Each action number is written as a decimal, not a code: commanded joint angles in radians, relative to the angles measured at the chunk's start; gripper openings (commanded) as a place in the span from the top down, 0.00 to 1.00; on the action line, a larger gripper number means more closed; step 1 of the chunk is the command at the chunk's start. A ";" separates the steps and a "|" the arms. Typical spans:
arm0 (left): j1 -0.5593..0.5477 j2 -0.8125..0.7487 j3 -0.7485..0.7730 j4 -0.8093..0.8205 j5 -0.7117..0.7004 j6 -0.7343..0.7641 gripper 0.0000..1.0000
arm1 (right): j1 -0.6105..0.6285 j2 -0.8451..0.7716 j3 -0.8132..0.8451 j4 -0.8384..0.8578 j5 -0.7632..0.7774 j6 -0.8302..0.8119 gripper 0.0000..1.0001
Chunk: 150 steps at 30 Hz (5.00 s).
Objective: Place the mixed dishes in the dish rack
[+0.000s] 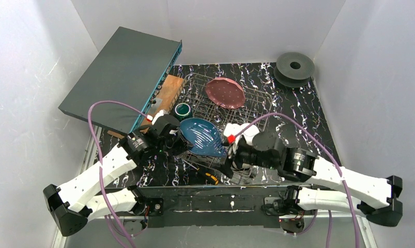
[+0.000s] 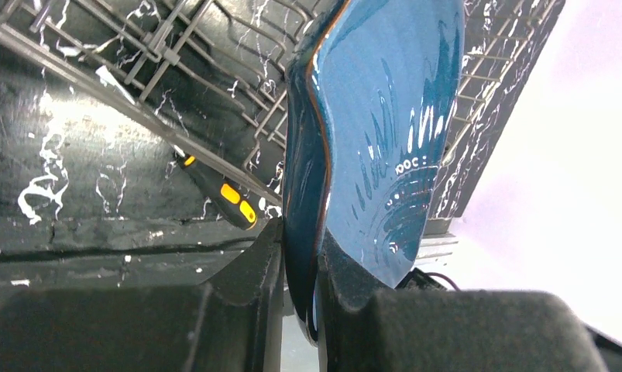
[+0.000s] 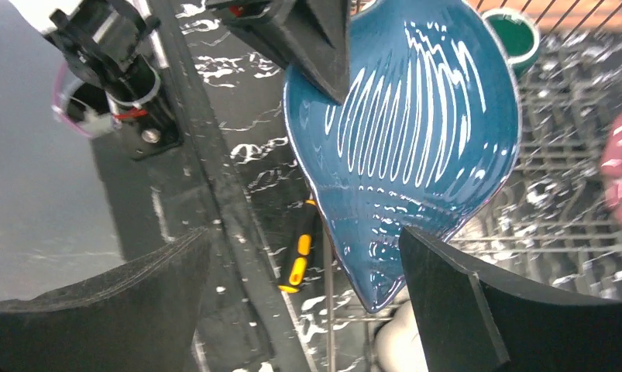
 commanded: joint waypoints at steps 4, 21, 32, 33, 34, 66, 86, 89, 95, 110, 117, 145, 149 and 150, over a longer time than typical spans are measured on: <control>0.000 -0.009 0.095 -0.065 0.001 -0.201 1.00 | 0.296 0.136 -0.009 0.164 0.536 -0.422 0.07; 0.001 -0.010 0.154 -0.254 0.065 -0.442 1.00 | 0.372 0.419 -0.155 0.796 0.891 -0.964 0.64; 0.001 -0.125 0.131 -0.040 -0.010 -0.195 0.02 | 0.306 0.178 -0.202 0.568 0.710 -0.717 0.99; 0.000 -0.124 0.153 -0.032 -0.011 -0.156 0.02 | 0.296 0.166 -0.204 0.552 0.697 -0.688 0.99; 0.001 -0.122 0.174 -0.026 -0.008 -0.113 0.02 | 0.285 0.152 -0.206 0.533 0.679 -0.654 0.99; 0.001 -0.459 0.212 0.096 0.071 0.420 0.02 | -0.429 0.273 -0.099 0.556 -0.699 0.204 0.99; 0.001 -0.484 0.187 0.075 0.066 0.407 0.01 | -0.372 0.476 0.023 0.549 -0.719 0.174 0.99; 0.001 -0.481 0.184 0.075 0.067 0.402 0.01 | -0.354 0.484 0.026 0.528 -0.684 0.147 0.99; 0.001 -0.475 0.181 0.075 0.070 0.398 0.01 | -0.326 0.503 0.048 0.452 -0.630 0.072 0.98; 0.001 -0.477 0.165 0.076 0.070 0.376 0.01 | -0.233 0.554 0.107 0.335 -0.474 -0.062 0.68; 0.000 -0.475 0.159 0.074 0.073 0.366 0.01 | -0.202 0.560 0.106 0.291 -0.431 -0.068 0.54; 0.001 -0.476 0.242 -0.020 0.013 0.403 0.01 | -0.192 0.337 0.221 0.056 -0.165 -0.004 0.16; 0.001 -0.490 0.267 -0.055 -0.016 0.416 0.01 | -0.193 0.249 0.206 0.021 -0.062 0.026 0.04; 0.001 -0.495 0.273 -0.063 -0.021 0.419 0.01 | -0.193 0.226 0.204 0.009 -0.045 0.031 0.02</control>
